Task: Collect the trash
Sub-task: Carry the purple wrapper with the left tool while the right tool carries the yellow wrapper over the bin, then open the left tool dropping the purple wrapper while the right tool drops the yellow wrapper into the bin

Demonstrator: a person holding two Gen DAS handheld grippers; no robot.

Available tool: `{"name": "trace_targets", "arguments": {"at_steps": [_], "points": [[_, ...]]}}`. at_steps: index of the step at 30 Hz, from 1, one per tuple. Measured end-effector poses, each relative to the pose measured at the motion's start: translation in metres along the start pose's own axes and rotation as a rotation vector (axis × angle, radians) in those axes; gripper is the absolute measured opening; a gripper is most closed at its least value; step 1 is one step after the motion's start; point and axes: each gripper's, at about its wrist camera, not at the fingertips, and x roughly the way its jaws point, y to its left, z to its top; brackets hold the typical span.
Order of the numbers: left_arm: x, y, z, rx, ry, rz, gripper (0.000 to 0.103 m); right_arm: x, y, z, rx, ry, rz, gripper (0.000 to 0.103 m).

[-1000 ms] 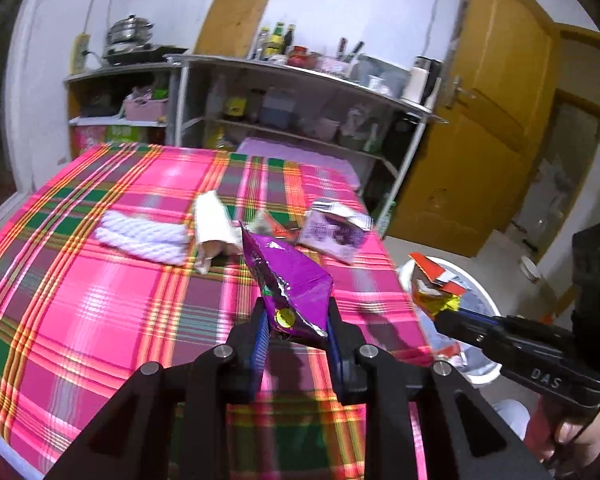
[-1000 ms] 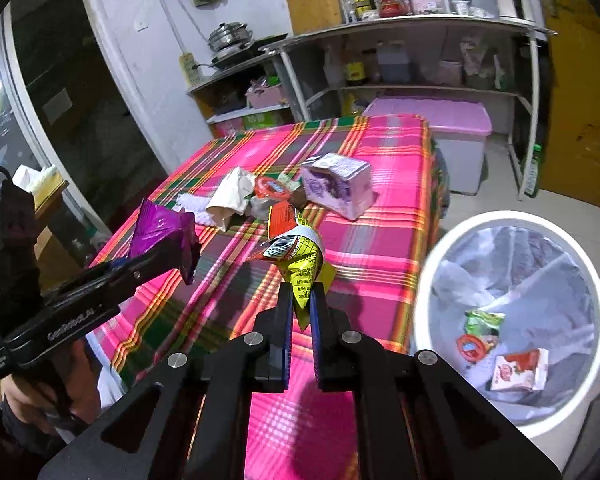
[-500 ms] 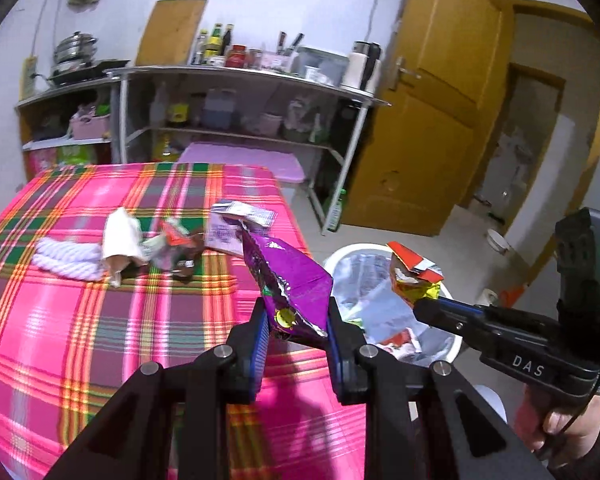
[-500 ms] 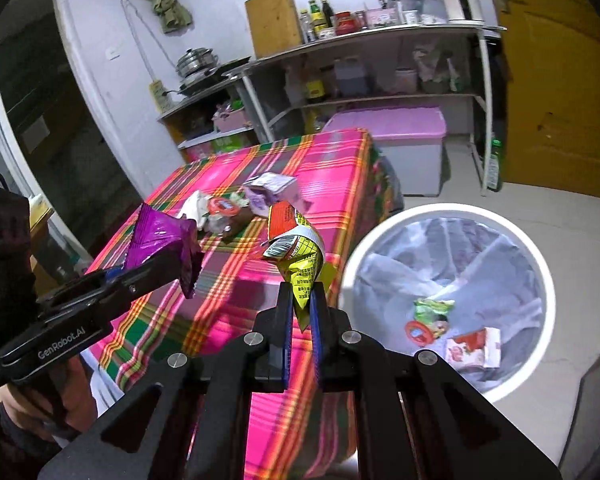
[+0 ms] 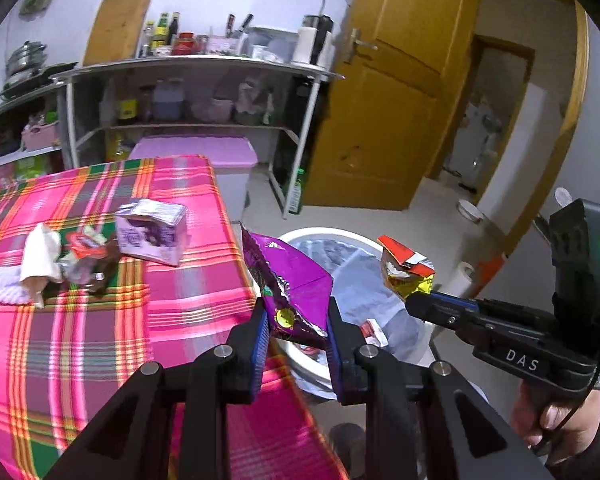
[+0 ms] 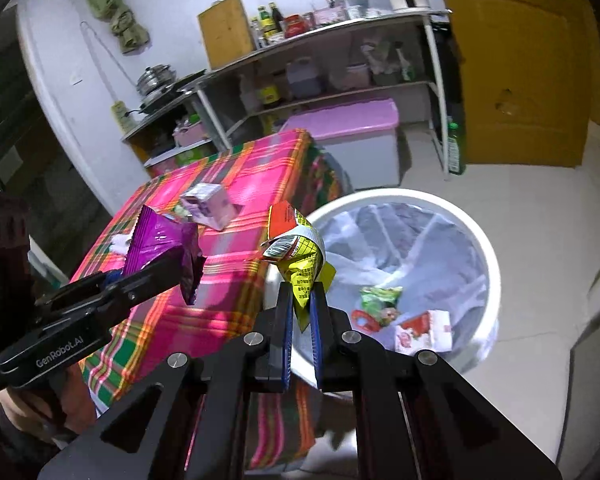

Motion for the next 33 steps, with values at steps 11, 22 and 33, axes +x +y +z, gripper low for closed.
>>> {"name": "trace_targets", "arguments": {"at_steps": [11, 22, 33], "points": [[0.055, -0.019, -0.001, 0.042, 0.100, -0.048, 0.026, 0.017, -0.035, -0.005, 0.063, 0.060, -0.041, 0.009], [0.105, -0.022, 0.000, 0.048, 0.204, -0.074, 0.028, 0.044, -0.064, -0.012, 0.113, 0.138, -0.086, 0.013], [0.102, -0.016, -0.002, 0.007, 0.196, -0.081, 0.044, 0.030, -0.057, -0.009, 0.108, 0.095, -0.077, 0.033]]}}
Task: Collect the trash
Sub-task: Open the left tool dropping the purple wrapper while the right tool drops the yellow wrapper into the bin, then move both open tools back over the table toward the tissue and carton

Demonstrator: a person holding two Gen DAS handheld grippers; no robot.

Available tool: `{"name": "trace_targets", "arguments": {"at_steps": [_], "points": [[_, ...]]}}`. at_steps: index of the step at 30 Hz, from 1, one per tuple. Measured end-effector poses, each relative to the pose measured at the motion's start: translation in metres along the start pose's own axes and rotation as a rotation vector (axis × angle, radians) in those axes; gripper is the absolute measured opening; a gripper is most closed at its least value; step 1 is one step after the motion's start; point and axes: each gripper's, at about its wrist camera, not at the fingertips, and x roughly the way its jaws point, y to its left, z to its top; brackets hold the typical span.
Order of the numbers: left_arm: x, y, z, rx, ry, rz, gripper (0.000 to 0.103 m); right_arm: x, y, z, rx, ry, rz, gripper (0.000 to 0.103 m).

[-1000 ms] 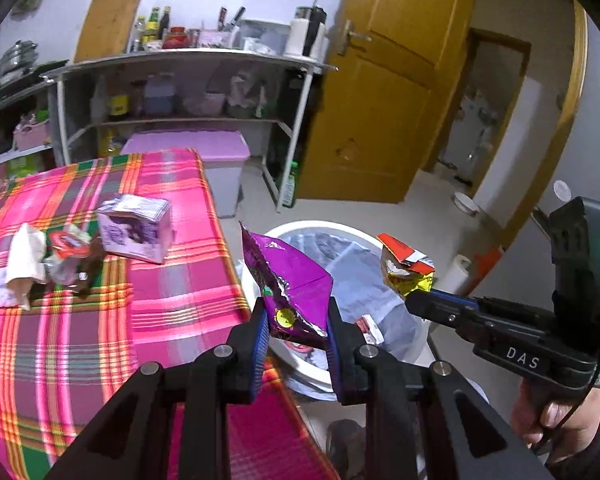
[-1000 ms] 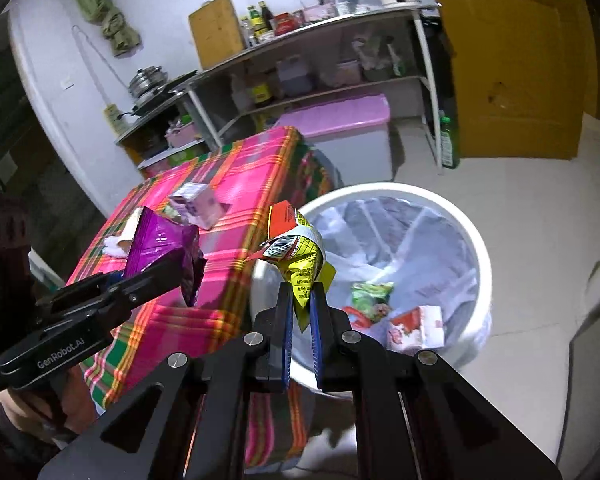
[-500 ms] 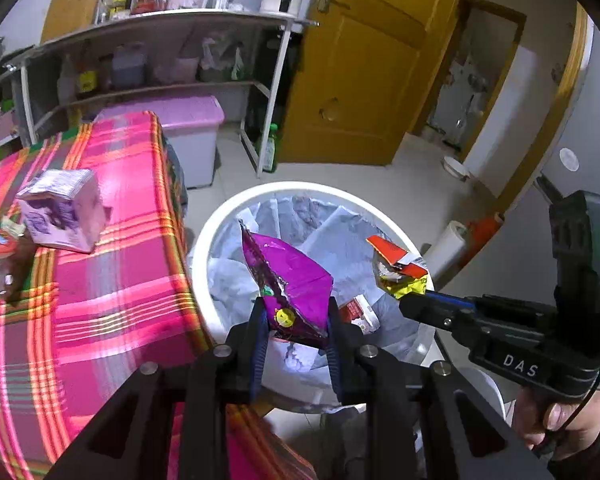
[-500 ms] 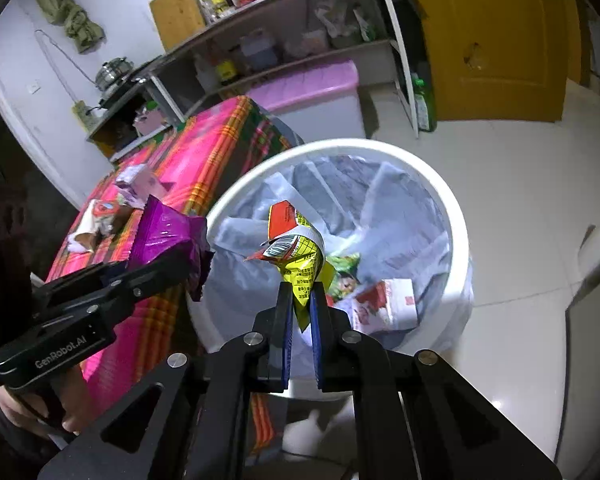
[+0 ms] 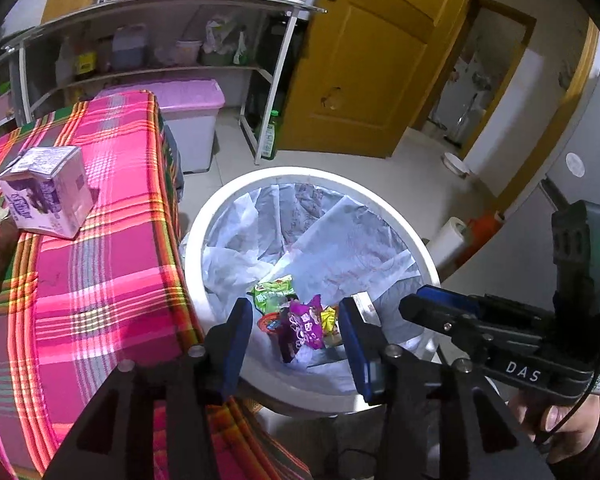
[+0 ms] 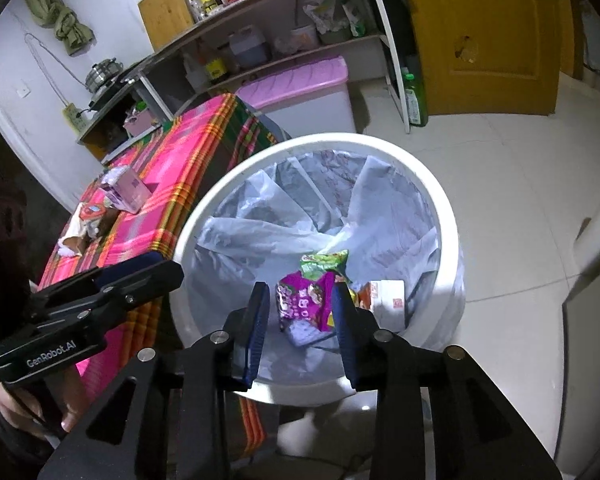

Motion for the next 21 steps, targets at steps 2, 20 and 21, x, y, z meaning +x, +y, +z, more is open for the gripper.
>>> {"name": "trace_targets", "arguments": {"at_steps": [2, 20, 21], "points": [[-0.009, 0.000, -0.002, -0.007, -0.021, 0.005, 0.044, -0.006, 0.004, 0.001, -0.007, -0.016, 0.005, 0.033], [-0.099, 0.025, -0.036, -0.045, -0.173, 0.091, 0.044, -0.034, 0.079, -0.007, -0.156, -0.074, 0.115, 0.033], [-0.103, 0.028, -0.038, -0.051, -0.179, 0.097, 0.044, -0.033, 0.085, -0.008, -0.173, -0.070, 0.125, 0.033]]}}
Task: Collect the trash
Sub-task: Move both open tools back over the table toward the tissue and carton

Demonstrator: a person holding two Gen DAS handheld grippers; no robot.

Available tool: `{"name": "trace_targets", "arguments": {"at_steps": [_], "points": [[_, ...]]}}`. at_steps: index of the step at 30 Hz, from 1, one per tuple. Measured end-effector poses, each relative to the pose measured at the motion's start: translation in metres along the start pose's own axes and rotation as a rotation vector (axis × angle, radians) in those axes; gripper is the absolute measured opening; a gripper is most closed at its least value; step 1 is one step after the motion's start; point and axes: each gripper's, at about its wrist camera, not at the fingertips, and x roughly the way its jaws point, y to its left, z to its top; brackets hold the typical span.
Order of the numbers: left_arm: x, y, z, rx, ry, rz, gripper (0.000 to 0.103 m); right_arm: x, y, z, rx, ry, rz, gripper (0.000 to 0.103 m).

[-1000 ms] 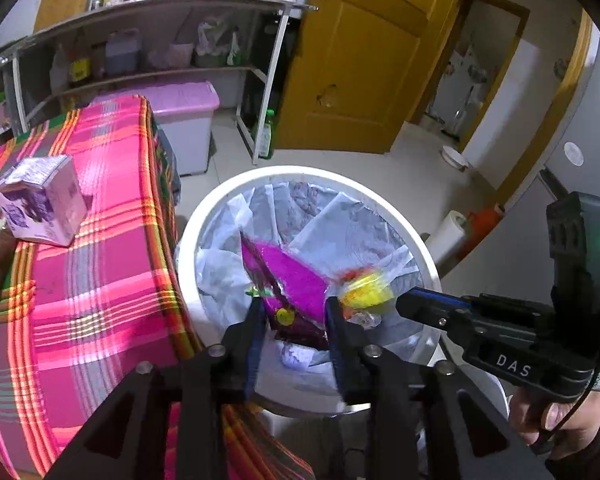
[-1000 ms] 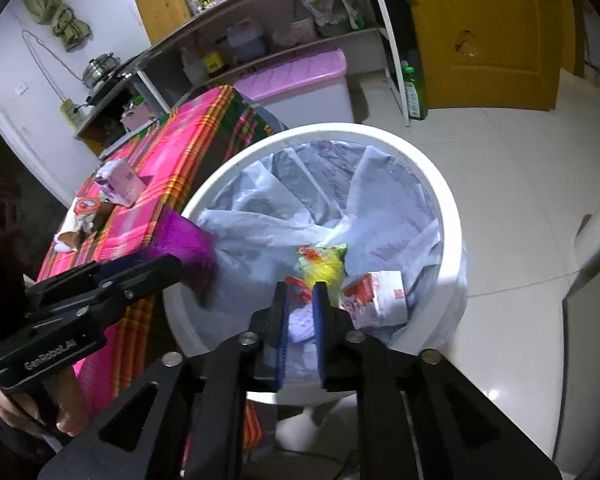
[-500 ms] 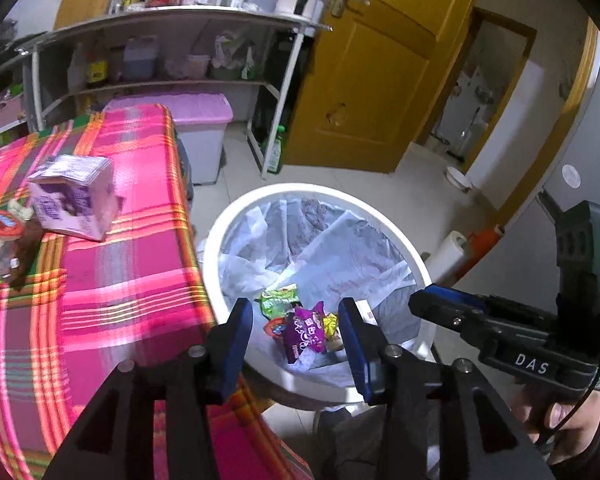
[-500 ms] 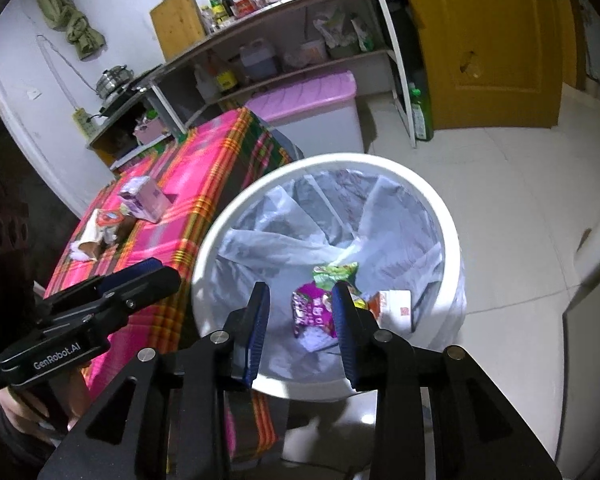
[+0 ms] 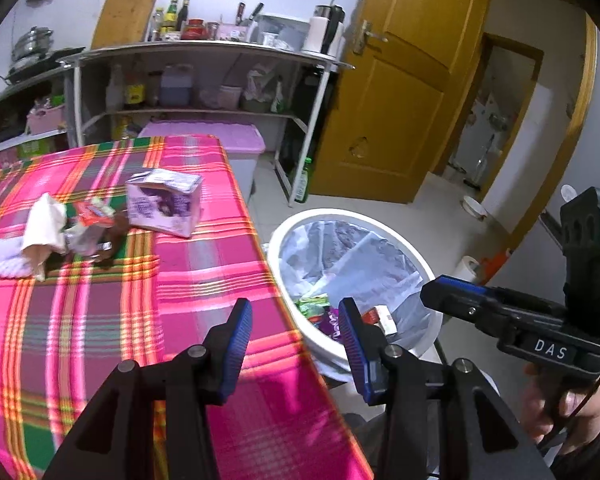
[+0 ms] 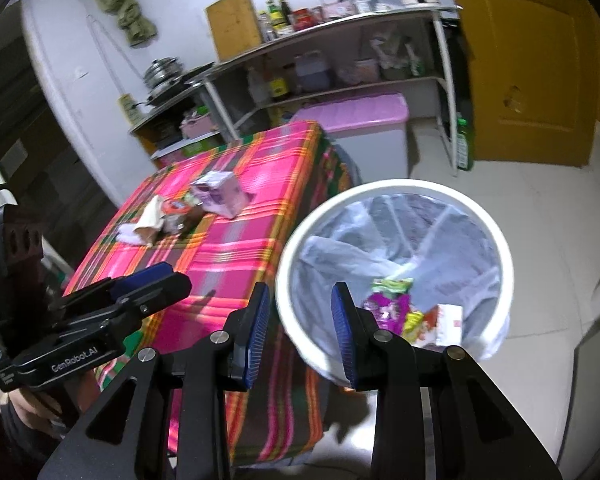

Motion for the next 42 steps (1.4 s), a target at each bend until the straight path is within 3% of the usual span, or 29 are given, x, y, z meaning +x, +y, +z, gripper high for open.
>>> {"name": "trace_targets", "arguments": {"at_steps": [6, 9, 20, 26, 42], "points": [[-0.020, 0.016, -0.008, -0.031, -0.027, 0.034, 0.044, 0.003, 0.026, -0.001, -0.086, -0.018, 0.044, 0.034], [-0.029, 0.026, -0.010, -0.048, -0.041, 0.054, 0.044, 0.007, 0.034, 0.001, -0.106, -0.018, 0.058, 0.040], [-0.053, 0.061, -0.014, -0.108, -0.090, 0.127, 0.044, 0.027, 0.057, 0.013, -0.171, -0.007, 0.082, 0.040], [-0.056, 0.080, -0.011, -0.137, -0.099, 0.165, 0.044, 0.041, 0.063, 0.020, -0.195, 0.000, 0.086, 0.049], [-0.044, 0.147, 0.008, -0.221, -0.094, 0.279, 0.044, 0.095, 0.074, 0.054, -0.260, 0.038, 0.082, 0.058]]}}
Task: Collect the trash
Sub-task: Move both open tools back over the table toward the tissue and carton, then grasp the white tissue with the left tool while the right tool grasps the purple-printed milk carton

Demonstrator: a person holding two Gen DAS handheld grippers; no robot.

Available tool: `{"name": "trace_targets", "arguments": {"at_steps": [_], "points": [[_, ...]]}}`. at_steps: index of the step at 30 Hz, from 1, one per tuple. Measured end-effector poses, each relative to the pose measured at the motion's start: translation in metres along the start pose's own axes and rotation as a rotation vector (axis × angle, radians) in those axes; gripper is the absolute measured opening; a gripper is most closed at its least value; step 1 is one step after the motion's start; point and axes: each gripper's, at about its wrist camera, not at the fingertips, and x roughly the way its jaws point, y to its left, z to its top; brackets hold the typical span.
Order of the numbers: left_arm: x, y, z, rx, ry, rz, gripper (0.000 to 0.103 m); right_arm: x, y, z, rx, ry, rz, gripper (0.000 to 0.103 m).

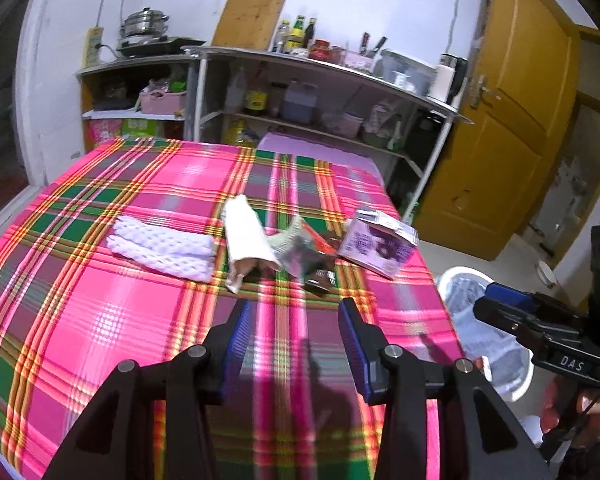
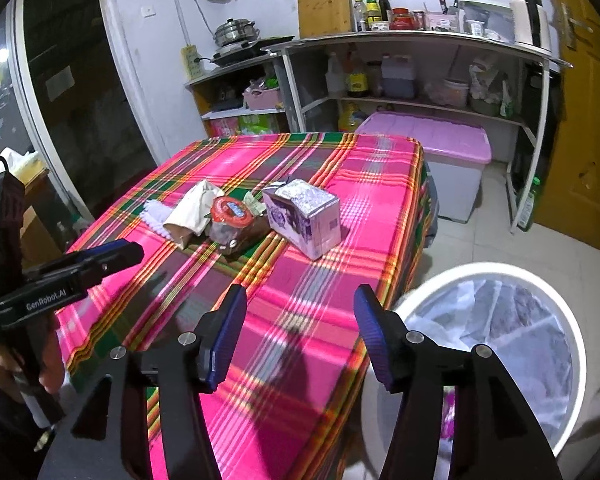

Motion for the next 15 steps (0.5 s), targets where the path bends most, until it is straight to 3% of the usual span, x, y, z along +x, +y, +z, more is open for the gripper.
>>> {"name": "trace_targets", "arguments": {"at_steps": [15], "points": [[0.061, 0.034, 0.033, -0.060, 0.042, 0.036, 0.049, 0.056, -0.008, 0.042, -0.093, 0.035, -0.018, 0.061]]}}
